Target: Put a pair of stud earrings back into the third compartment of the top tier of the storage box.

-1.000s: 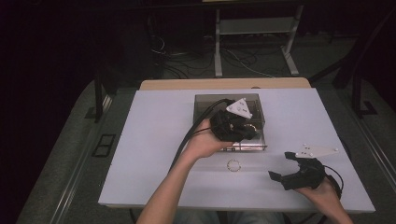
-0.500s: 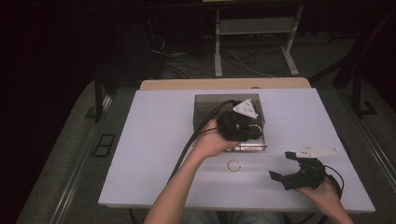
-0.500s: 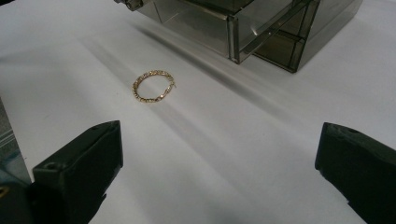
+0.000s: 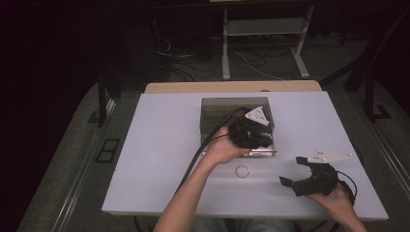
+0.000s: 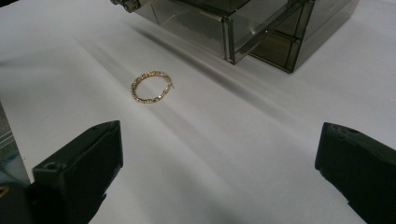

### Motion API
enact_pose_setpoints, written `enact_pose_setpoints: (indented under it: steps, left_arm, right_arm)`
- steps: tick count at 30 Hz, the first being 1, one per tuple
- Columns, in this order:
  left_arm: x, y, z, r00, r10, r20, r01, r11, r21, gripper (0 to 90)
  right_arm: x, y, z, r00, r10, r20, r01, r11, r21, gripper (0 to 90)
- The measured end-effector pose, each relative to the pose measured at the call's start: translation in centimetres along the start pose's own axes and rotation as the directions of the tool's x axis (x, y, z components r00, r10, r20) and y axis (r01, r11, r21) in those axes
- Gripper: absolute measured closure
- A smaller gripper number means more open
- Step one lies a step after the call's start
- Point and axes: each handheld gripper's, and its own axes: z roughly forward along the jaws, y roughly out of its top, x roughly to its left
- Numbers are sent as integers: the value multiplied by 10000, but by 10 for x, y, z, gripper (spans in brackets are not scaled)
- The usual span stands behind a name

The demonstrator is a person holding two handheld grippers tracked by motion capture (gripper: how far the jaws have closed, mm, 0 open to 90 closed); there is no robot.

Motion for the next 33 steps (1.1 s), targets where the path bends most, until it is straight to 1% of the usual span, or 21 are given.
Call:
enact_pose_setpoints:
  steps: [1,13,15,17,18,20,22,30,32,33]
  left_arm:
    - [1,0,0,10000,32,-3,-32,10000,39,852]
    - [9,-5,8,9999,-132,-62,134,9996,264,852]
    - [10,-6,10,9998,-191,-59,193,9994,299,852]
    - [11,-7,12,9996,-259,-57,261,9991,348,852]
    - [12,-7,12,9998,-202,-75,205,9989,422,852]
    - [13,-8,14,9995,-327,-49,329,9986,418,852]
    - [15,-9,15,9995,-315,-39,316,9983,497,852]
    - [20,-15,23,9983,-587,27,584,9961,665,852]
    - [22,-16,24,9981,-613,-18,612,9955,720,852]
    - [22,-17,25,9973,-740,1,738,9947,715,852]
  right_arm:
    - [0,0,0,10000,14,11,-14,10000,8,3]
    - [-1,0,0,10000,-3,22,3,10000,6,3]
    - [0,0,0,10000,46,4,-46,10000,41,3]
    - [-1,0,0,10000,-6,20,6,10000,5,3]
    - [-1,0,0,10000,-20,22,20,10000,6,3]
    - [-1,0,0,10000,-40,17,40,10000,10,3]
    - [-1,0,0,10000,-45,-7,45,10000,39,3]
    - [-2,0,0,10000,-28,-27,28,10000,11,3]
    - [-2,0,0,10000,-46,-20,46,10000,22,3]
    - [-2,0,0,10000,-49,-29,49,10000,24,3]
